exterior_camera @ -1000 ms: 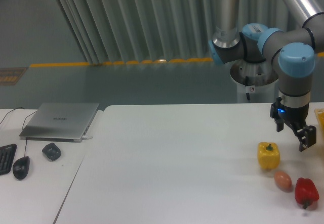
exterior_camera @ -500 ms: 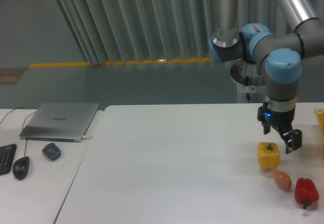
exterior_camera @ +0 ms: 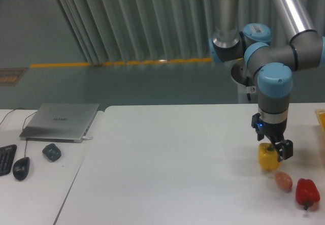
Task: Place the yellow pepper in a basket
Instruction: 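Lower the gripper onto the yellow pepper and close on it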
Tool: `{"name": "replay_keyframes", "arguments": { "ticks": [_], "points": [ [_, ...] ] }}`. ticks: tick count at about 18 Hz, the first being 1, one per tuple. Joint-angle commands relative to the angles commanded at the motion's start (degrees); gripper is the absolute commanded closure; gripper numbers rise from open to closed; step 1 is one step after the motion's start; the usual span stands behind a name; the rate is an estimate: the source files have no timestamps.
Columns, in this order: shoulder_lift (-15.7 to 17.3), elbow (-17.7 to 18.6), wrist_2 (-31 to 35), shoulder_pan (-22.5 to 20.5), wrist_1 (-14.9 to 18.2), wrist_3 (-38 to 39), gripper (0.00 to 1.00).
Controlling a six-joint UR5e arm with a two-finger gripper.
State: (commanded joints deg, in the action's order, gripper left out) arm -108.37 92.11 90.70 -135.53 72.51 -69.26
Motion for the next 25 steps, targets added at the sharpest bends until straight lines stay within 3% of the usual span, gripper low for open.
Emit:
{"name": "replay_keyframes", "arguments": {
  "ticks": [4,15,18,25],
  "points": [
    [-0.79,0.00,3.51,1.05,0.35,-0.09,0.00],
    [-2.11,0.18,3.87,1.58,0.18,-0.18,0.01],
    [-2.11,0.09,4.92,1.58,0.53,-0.18,0.44],
    [-1.32,-4.04,4.40,0.97,4.04,-0.18,0.52]
  ]
}}
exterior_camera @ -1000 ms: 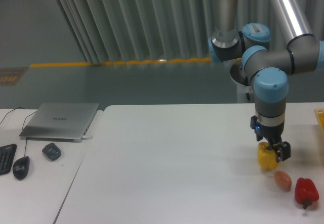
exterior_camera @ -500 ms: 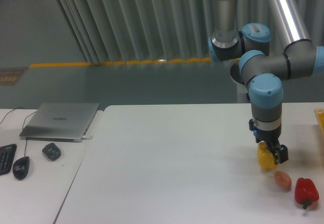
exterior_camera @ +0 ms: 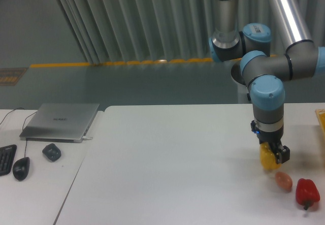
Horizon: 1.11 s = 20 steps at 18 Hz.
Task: Place the yellow pepper in a basket
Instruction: 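Lower the gripper onto the yellow pepper and close on it, then lift the yellow pepper and carry it toward the yellow basket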
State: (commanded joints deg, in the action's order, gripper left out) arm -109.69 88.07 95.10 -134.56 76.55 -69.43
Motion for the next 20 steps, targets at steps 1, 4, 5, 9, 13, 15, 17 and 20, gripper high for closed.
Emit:
{"name": "replay_keyframes", "arguments": {
  "ticks": [1,4,5,9,13,15,17,20],
  "points": [
    [0.26,-1.05,-0.35,-0.44,0.26,0.09,0.52],
    [2.54,-3.08,-3.68,-3.59,0.36,-0.09,0.52],
    [2.90,-4.13,-5.35,-4.91,-0.86,-0.26,0.52],
    [2.90,-5.37,-6.33,-7.64,-6.23,-0.35,0.52],
    [2.64,-5.37,-6.24,-11.60,-9.31,-3.15,0.52],
    [2.38,-5.37,-5.98,-13.00,-9.75,-3.16,0.52],
    [2.02,-5.28,-3.71,-14.23,-11.76,-3.25,0.52],
    [0.36,-4.67,-0.10,-14.68,-15.45,-2.12,0.51]
  ]
}}
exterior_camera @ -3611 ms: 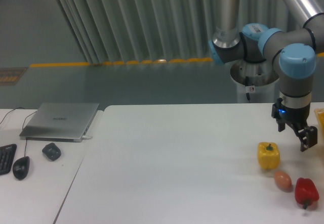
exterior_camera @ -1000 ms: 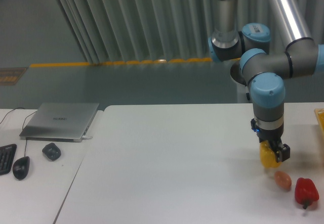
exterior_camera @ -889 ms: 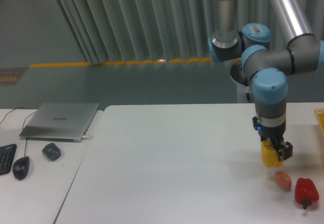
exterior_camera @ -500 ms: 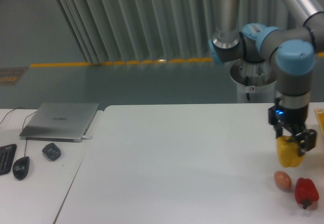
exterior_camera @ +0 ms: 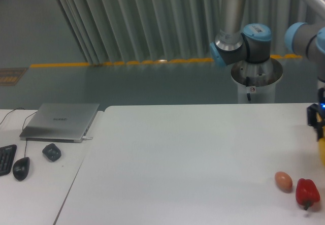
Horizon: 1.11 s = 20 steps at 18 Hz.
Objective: Place the yellow pepper in a basket
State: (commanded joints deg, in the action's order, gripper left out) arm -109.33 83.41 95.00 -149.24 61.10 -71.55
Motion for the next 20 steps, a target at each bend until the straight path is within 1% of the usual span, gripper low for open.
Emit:
{"name": "replay_keyframes", "arguments": {
  "ticks": [3,5,8,9,10,11,19,20],
  "points": [
    [-0.97,-0.26,0.27,-1.31,-1.32,0.98,0.51],
    [-1.67,0.09,0.36,-1.84,-3.43,0.98,0.51],
    [-2.12,0.09,0.36,-2.90,-3.97,0.98,0.46],
    [-2.20,0.09,0.36,-3.07,-3.88,1.06,0.41],
    [-2.46,0.09,0.45,-3.08,-3.97,1.06,0.15],
    [-2.64,0.09,0.54,-3.08,-4.05,0.98,0.00],
    [-1.94,0.35,0.54,-2.81,-3.88,1.33,0.00],
    [-2.03,-0.08,0.62,-2.73,-3.79,1.50,0.00]
  ]
}}
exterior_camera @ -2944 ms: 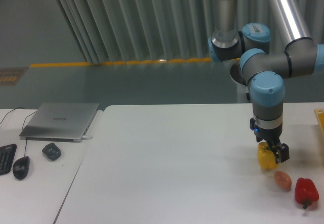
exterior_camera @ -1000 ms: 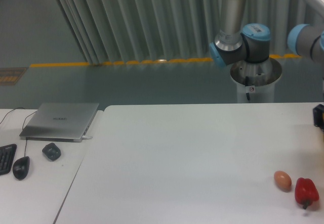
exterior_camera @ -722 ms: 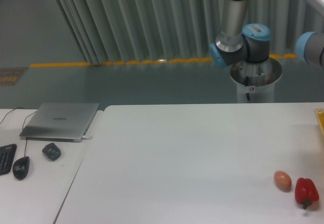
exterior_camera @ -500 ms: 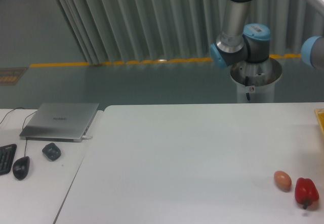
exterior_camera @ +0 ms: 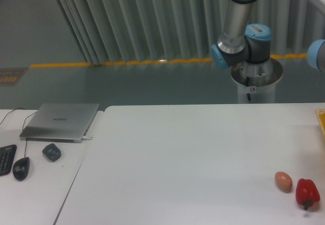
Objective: Place the yellow pepper in a basket
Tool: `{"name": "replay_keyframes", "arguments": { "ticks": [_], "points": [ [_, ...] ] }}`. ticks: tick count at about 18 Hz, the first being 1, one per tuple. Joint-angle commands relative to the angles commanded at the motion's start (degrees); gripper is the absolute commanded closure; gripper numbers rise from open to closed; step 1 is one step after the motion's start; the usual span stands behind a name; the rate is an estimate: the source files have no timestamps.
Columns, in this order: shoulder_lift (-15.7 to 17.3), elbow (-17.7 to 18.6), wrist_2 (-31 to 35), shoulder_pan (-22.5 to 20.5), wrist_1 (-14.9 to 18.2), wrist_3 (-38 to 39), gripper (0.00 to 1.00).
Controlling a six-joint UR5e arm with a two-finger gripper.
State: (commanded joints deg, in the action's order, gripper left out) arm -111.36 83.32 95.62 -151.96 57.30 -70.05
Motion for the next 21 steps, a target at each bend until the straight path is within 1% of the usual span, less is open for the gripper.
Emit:
{"name": "replay_keyframes", "arguments": {
  "ticks": [4,6,7,8,11,13,15,16,19,21],
  "points": [
    [0.44,0.70,0.09,1.84,0.96,-0.17,0.00],
    [0.87,2.10,0.09,2.55,3.86,-0.61,0.00],
    [1.75,2.63,-0.09,2.98,4.48,-0.70,0.00],
    [2.19,2.81,-0.17,4.38,4.74,-0.70,0.00],
    [2.63,2.90,-0.09,6.85,9.04,-0.61,0.00],
    [2.72,3.16,-0.09,8.78,12.72,-0.17,0.00],
    [3.69,3.60,-0.52,9.49,15.89,-0.17,0.00],
    [3.78,4.30,-0.79,9.75,16.95,-0.17,0.00],
    [4.04,4.57,-1.58,10.28,18.19,-0.26,0.00],
    [4.22,4.57,-1.67,10.37,18.19,-0.17,0.00]
  ]
}}
